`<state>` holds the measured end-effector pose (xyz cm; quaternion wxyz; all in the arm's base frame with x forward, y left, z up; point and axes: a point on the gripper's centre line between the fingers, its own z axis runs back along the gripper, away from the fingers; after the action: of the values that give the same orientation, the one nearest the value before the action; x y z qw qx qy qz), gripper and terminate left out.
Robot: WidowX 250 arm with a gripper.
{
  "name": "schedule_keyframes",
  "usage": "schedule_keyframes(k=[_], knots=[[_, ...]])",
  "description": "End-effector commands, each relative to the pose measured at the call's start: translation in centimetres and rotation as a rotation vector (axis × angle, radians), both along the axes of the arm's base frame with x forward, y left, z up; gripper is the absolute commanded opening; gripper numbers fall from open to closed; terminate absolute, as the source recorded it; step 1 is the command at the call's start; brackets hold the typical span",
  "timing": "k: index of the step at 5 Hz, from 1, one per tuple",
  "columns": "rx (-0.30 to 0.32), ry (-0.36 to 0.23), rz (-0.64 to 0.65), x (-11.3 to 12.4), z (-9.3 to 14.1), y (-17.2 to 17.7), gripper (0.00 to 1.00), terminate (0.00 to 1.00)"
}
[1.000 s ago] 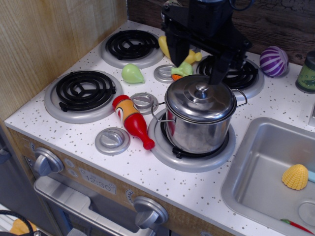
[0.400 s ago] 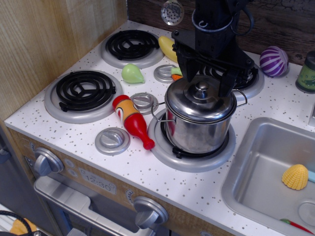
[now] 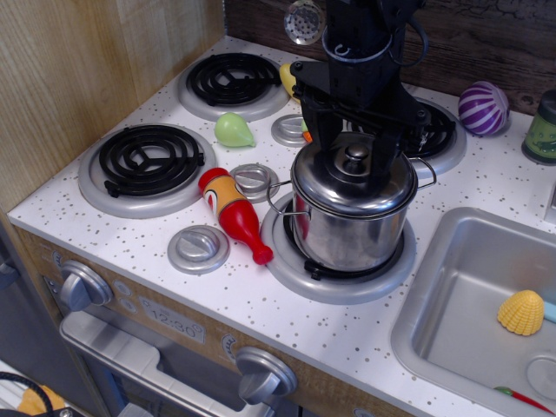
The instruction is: Take lid off pot or pan
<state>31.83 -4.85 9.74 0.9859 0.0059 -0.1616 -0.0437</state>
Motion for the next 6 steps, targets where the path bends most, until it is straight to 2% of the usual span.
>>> schedule_keyframes(k=[1, 2, 3, 4, 5, 6], knots=[[-0.023, -0.011, -0.019, 0.6, 0.0, 0.3, 0.0, 0.0], [-0.015, 0.001, -0.019, 0.5, 0.5, 0.3, 0.0, 0.0], [0.012, 0.027, -0.025, 0.6, 1.9, 0.2, 0.0, 0.0], [0.09, 0.07, -0.059, 1.1, 4.5, 1.4, 0.0, 0.0], [0.175, 0.085, -0.114, 2.0, 6.5, 3.3, 0.0, 0.0], [0.207, 0.07, -0.205, 3.1, 5.7, 6.4, 0.0, 0.0]])
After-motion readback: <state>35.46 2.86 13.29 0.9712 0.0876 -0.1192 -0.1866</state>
